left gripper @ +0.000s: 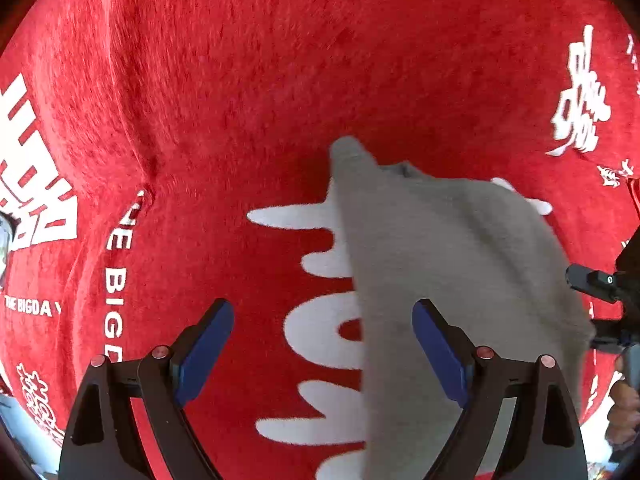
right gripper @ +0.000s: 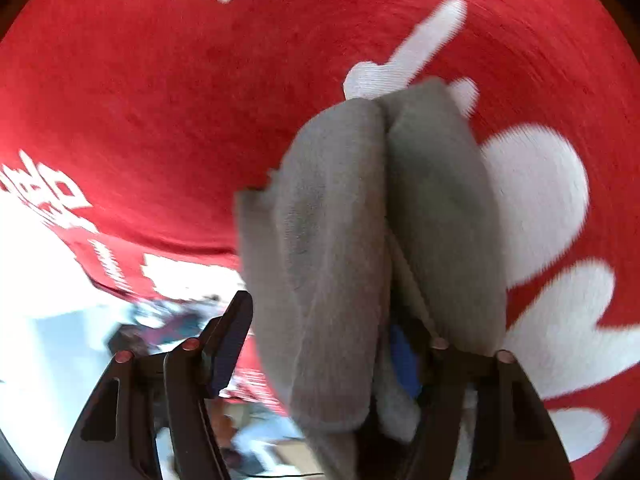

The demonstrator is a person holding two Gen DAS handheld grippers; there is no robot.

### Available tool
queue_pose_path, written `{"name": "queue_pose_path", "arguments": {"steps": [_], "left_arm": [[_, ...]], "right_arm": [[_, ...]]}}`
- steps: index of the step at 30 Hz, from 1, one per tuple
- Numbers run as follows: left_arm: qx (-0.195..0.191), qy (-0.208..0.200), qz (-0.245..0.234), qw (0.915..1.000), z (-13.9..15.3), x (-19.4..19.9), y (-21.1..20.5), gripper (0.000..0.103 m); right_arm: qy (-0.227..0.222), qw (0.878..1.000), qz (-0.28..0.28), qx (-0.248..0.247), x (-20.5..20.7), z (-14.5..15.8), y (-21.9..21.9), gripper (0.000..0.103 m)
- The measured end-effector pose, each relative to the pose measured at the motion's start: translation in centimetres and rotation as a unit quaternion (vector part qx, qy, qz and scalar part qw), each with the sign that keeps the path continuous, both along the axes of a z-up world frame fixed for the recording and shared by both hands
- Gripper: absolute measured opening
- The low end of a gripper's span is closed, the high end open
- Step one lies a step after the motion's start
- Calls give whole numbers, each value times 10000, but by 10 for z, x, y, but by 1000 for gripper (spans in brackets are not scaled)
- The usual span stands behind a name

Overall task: Fold small clothes
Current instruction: 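Fold the sweater bundle over and lay it down, opening both grippers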

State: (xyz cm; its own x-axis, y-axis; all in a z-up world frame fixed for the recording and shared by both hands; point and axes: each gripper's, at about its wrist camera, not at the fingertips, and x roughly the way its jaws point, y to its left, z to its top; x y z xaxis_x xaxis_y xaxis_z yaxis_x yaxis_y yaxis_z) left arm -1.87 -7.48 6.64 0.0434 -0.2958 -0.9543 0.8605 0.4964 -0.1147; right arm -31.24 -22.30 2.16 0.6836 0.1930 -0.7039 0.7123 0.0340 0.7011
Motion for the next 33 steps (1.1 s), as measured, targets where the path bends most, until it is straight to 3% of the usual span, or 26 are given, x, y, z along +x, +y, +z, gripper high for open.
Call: {"name": "queue_pose_path", "arguments": {"steps": [1,3,5,8,13,15,17,24,28,33], "left_arm": [[21,87,67,9999,-7,3,-1,91],[81,203,200,9996,-14,7,-2,91],[40,303,209,9993,-15,6,-3,91],[-83,250,-72,9996,-8,-4,-6,91],[19,67,-432,9990,-14,-27,-14,92],[-7,142,-441,9989,-19,-28,-15,93],[33,66,-422,9991,-22,-28,-15,102],[70,126,-549,9984,-16,-22,-8,102],[108,201,-587,9980,-10,-22,4,102],[191,301,-745,9966,-10,-33,23,102]], "right_arm": [[250,9994,160,-157,7,3,0,17],[389,9958,420,-714,17,25,4,16],[214,9909,542,-1210,15,53,9,15],[101,9881,450,-1468,6,73,8,14],[636,9914,295,-1106,-7,35,2,15],[827,9919,242,-931,-14,16,2,16],[895,9921,94,-874,-23,11,3,28],[1538,9804,98,-1229,-40,44,16,40],[1228,9822,142,-1416,-46,72,35,40],[1191,9839,485,-1244,-48,72,64,45]]}}
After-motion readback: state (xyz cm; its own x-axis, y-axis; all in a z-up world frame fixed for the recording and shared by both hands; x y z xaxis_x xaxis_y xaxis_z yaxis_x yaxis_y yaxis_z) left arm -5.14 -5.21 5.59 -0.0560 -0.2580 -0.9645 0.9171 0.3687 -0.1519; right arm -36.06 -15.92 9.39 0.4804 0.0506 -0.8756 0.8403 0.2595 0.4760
